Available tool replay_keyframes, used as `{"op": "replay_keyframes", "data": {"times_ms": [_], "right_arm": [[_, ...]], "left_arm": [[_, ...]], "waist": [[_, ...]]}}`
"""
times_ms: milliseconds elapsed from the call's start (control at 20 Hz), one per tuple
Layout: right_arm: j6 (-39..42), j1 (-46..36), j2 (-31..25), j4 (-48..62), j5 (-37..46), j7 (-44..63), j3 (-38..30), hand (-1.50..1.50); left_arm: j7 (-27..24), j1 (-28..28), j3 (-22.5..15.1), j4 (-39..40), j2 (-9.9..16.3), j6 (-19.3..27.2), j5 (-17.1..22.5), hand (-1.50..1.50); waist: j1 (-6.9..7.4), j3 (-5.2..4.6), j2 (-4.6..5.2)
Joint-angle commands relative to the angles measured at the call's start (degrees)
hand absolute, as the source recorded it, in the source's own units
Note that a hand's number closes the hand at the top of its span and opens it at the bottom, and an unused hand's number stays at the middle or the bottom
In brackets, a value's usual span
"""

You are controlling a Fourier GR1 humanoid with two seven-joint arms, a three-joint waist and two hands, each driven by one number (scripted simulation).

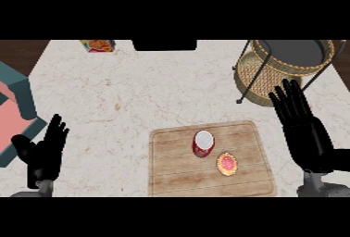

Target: Pick the cupcake from the cutting board and place it in the tiered basket

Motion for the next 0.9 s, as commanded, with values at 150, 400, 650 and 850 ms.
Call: {"op": "replay_keyframes", "data": {"times_ms": [150, 400, 650, 850], "right_arm": [[-2.59, 4.87, 0.55, -6.57, -2.36, -8.8, -10.15, 1.5], [-10.6, 11.75, 8.18, -1.05, -3.25, -9.39, -12.48, -1.5], [17.38, 23.05, 6.9, -7.03, -16.23, -16.0, -9.78, -1.5], [22.59, 33.66, 1.65, -15.57, -11.24, -18.93, -11.3, -1.5]], "left_arm": [[-3.73, -5.43, -3.28, -9.0, 0.96, 1.8, -6.59, 0.0], [-3.21, -9.88, -9.33, -11.28, -2.15, 2.49, -10.81, 0.0], [-0.98, -10.21, -10.93, -12.64, -2.66, 3.42, -13.25, 0.0], [-0.97, -11.12, -11.63, -11.27, -4.88, 4.29, -14.67, 0.0]], "waist": [[-2.22, -0.81, 0.72], [-2.19, -0.82, 1.3], [-1.49, -0.85, 1.03], [-1.96, -0.97, 1.03]]}}
